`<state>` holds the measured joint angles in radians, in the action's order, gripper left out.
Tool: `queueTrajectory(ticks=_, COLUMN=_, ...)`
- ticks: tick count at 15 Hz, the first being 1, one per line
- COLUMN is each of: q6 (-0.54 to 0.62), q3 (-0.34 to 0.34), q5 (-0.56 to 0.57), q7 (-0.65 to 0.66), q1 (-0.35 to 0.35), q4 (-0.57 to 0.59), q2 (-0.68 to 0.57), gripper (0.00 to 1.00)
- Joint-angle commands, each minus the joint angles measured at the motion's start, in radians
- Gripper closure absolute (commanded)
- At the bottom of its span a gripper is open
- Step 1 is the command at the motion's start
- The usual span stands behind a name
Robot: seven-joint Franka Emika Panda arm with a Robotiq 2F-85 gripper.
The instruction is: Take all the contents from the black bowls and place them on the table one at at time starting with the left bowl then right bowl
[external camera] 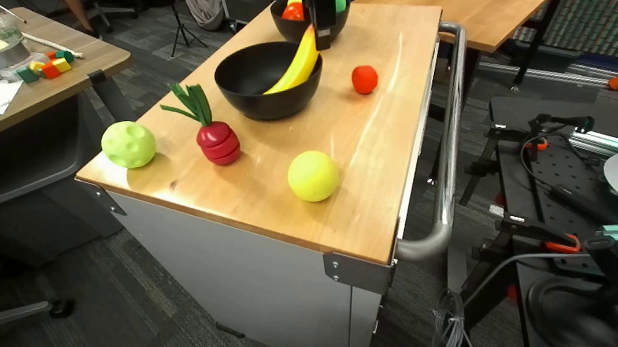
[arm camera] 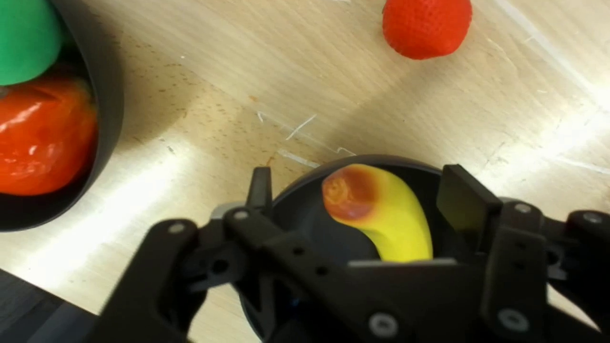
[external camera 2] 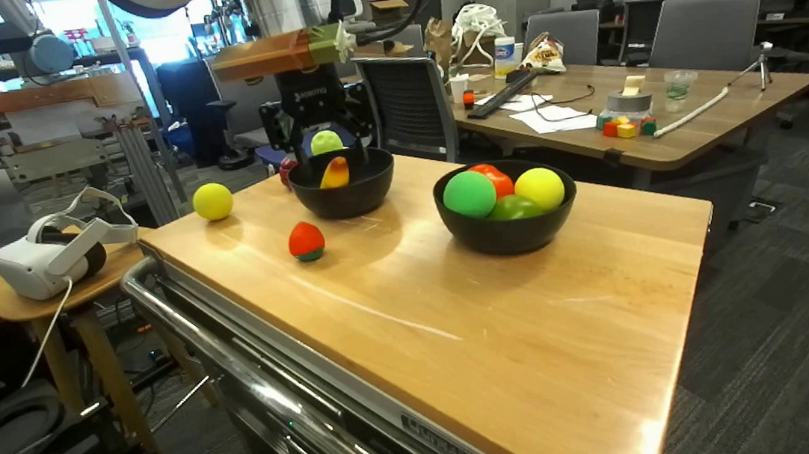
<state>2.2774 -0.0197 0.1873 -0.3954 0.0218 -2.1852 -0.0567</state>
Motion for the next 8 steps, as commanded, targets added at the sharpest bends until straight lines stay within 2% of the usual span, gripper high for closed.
queueTrajectory(ticks=1, q6=0.009, q3=0.002, q5=-0.022, q7=0.000, q1=-0.010, q4=0.034, q2=-0.026, gripper=0.44)
queueTrajectory(ticks=5, q6=0.006, q3=0.001, q5=-0.024, q7=0.004, q1=-0.017, q4=0.043, q2=-0.041, gripper=0.59)
queueTrajectory(ticks=8, q6=0.008, q3=-0.003, q5=-0.023, q7=0.007, q1=-0.014, q4=0.044, q2=-0.043, gripper=0.58)
